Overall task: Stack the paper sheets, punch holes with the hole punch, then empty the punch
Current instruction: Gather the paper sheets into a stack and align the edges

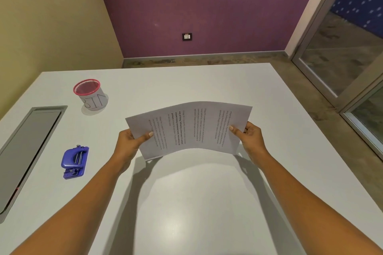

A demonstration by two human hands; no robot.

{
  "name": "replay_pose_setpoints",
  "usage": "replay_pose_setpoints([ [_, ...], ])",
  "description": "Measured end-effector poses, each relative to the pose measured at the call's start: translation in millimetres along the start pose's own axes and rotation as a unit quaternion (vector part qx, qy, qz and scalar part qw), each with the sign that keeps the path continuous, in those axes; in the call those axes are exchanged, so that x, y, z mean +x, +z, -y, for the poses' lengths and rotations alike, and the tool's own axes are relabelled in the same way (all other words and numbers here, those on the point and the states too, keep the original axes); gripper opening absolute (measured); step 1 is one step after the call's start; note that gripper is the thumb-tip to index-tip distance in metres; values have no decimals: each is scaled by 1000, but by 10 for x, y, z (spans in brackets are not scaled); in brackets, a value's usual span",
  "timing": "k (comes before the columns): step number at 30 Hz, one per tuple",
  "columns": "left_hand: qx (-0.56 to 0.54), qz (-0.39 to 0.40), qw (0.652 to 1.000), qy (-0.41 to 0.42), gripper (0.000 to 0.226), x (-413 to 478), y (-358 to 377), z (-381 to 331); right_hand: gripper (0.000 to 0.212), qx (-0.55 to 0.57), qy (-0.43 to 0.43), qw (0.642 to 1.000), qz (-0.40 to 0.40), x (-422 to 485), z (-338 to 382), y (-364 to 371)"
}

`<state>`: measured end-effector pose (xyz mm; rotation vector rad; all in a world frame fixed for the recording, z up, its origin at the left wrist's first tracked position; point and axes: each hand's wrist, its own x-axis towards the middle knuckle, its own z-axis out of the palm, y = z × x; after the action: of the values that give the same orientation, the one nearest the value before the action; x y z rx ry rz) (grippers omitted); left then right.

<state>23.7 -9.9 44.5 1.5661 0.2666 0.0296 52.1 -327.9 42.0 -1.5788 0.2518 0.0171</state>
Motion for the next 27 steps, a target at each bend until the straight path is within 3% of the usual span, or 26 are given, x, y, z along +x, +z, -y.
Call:
replay_pose_setpoints([
  [4, 17, 34, 999, -16, 21, -31, -5, 42, 33, -62, 22, 998, 6, 9, -72, -16],
  [9, 6, 14, 999, -32, 17, -26, 13, 48, 40, -126, 45, 991, -28, 20, -157, -32],
  [14, -33, -30, 998, -44, 18, -49, 70, 76, 58, -145, 85, 983, -68, -34, -215, -8],
  [18, -102, -78, 989, -67, 23, -105, 159, 132, 62, -156, 151, 976, -22, -104, -238, 108],
  [21, -148, -103, 980, -88, 23, -170, 255, 189, 57, -68, 208, 975, 44, -190, -270, 263],
  [23, -178, -123, 971, -102, 26, -217, 337, 224, 37, -10, 227, 971, 77, -259, -237, 381],
  [25, -205, -138, 963, -112, 28, -270, 423, 246, 20, 44, 229, 968, 87, -305, -242, 482],
  [27, -229, -149, 954, -120, 31, -322, 504, 263, 20, 74, 220, 970, 75, -340, -249, 557],
])
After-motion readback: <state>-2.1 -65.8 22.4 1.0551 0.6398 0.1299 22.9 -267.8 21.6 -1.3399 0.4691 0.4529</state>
